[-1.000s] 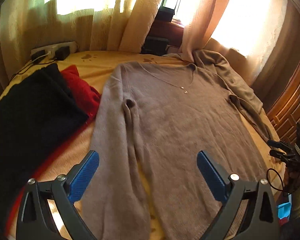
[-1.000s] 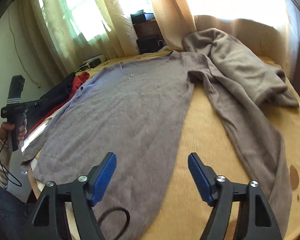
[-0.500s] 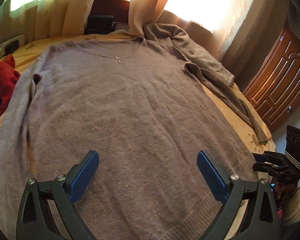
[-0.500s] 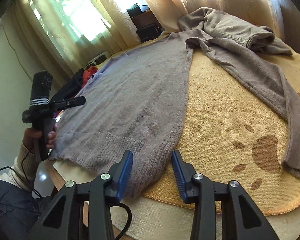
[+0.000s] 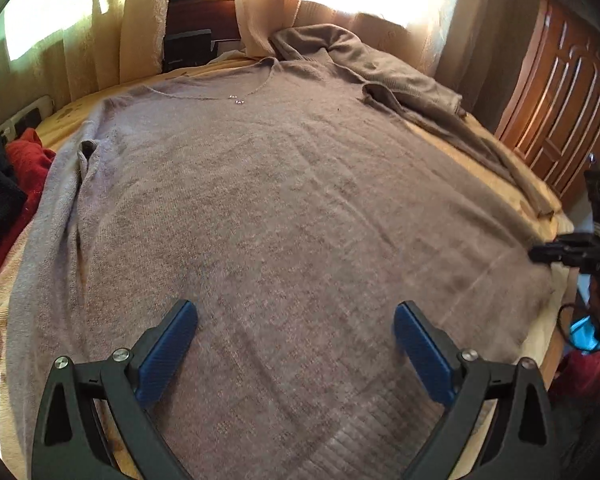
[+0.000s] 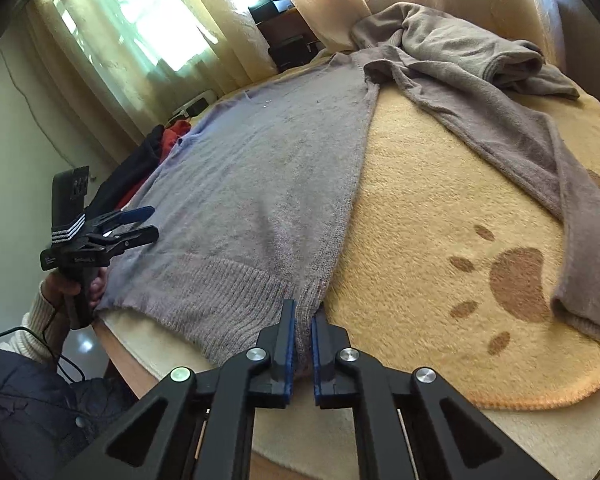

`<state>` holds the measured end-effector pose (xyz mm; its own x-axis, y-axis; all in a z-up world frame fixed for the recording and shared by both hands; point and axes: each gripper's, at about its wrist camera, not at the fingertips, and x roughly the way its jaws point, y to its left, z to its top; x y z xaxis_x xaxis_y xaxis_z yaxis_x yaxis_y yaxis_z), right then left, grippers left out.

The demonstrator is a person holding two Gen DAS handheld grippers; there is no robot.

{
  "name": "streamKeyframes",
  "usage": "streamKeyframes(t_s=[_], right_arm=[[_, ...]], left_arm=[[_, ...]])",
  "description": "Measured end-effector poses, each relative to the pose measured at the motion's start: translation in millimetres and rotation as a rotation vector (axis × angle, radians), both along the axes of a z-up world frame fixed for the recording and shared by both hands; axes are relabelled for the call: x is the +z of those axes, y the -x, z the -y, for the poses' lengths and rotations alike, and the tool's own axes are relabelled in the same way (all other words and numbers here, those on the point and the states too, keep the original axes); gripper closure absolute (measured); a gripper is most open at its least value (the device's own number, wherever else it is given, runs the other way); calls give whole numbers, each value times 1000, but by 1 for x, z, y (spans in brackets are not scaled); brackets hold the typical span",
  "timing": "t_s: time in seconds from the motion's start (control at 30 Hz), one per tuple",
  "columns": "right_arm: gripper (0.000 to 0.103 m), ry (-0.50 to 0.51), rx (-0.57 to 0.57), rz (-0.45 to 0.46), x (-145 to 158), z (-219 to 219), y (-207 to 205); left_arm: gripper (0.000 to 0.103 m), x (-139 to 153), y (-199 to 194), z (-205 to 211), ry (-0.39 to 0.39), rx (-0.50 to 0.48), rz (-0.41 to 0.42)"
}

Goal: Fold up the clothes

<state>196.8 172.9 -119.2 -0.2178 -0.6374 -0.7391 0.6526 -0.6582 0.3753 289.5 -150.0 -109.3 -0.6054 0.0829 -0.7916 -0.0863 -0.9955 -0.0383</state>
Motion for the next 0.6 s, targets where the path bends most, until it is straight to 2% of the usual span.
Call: streamKeyframes(t_s=[0.07, 0.23, 0.33, 0.4, 0.47, 0.6], right_arm=[[96, -3, -11, 12, -1, -10, -3], [96, -26, -7, -9, 2, -9, -5], [94, -7, -8, 0, 4, -10, 2], [90, -20, -46, -55, 15, -11, 5], [89, -17, -67, -155, 33, -6, 4], [89, -14, 1, -274, 57, 35, 0]], left_arm=[[1, -1, -12, 1, 19, -9, -5], [1, 1, -25, 10, 3, -25, -13], [1, 5, -22, 15, -21, -35, 8], [1, 6, -14, 13, -16, -31, 16], [1, 7, -6, 10, -7, -27, 21], [1, 10, 11, 4, 12, -18, 32]])
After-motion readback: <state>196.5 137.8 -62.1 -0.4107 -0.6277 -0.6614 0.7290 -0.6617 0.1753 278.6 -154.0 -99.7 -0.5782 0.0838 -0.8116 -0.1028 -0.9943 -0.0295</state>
